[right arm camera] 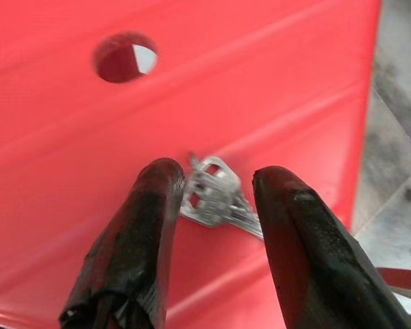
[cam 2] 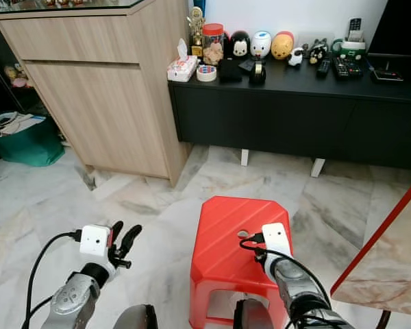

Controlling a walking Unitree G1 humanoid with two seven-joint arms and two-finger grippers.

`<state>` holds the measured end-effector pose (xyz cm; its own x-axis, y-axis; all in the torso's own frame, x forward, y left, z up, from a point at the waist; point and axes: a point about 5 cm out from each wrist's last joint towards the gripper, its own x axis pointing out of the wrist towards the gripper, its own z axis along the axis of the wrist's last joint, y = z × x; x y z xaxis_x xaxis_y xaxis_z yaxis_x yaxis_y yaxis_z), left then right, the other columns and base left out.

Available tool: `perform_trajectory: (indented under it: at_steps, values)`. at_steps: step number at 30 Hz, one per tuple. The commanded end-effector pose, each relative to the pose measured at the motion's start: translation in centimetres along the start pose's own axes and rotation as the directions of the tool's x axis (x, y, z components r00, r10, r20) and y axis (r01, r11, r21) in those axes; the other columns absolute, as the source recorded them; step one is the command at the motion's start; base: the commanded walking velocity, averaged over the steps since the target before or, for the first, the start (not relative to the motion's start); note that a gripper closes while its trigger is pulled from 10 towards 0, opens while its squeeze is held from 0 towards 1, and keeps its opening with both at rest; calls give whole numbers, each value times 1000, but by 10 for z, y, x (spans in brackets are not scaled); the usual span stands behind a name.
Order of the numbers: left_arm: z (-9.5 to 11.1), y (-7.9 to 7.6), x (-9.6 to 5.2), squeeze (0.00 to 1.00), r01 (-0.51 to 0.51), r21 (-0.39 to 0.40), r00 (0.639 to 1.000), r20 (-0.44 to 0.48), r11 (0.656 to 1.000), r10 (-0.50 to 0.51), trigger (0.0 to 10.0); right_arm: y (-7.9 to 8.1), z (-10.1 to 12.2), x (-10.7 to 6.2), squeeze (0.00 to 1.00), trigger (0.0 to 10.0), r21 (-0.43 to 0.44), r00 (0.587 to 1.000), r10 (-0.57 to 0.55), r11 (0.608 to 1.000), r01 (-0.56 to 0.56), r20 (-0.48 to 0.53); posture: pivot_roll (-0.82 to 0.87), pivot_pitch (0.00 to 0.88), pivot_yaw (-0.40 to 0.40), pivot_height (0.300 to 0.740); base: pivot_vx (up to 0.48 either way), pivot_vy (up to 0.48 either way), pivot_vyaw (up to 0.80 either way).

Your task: Hang keys on a hook

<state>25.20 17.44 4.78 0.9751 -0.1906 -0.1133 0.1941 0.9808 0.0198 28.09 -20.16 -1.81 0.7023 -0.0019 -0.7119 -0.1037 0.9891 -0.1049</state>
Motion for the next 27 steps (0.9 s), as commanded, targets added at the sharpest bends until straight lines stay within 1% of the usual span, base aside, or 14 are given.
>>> perform_trajectory:
  at_steps: [1,8,11,18,23,27]
  values:
    - [2,4,-2,0,-4,8,1000,-5,1000,4,10000,-2,9,1,0,10000,-2,1000,-6,1000,7,21,38,48,53,617,0,0,0]
    - [2,3,-6,0,-3,11,1000,-6,1000,3,10000,-5,14,0,0,10000,3,999,-21,1000,21,38,50,57,53,617,0,0,0]
    - [3,4,-8,0,-7,15,1000,-4,1000,7,10000,-1,17,1,0,10000,6,998,-5,1000,5,65,57,63,55,617,0,0,0]
    - [4,3,-12,0,-11,19,1000,-3,1000,11,10000,5,18,2,0,10000,1,998,9,1000,-9,66,62,66,56,617,0,0,0]
    - [6,1,-14,0,-9,21,1000,-2,1000,9,10000,11,19,2,0,10000,-19,997,26,1000,-25,68,73,69,55,617,0,0,0]
    - [6,1,-17,0,-9,20,1000,-3,1000,9,10000,11,20,3,0,10000,-24,997,24,999,-22,70,76,72,54,617,0,0,0]
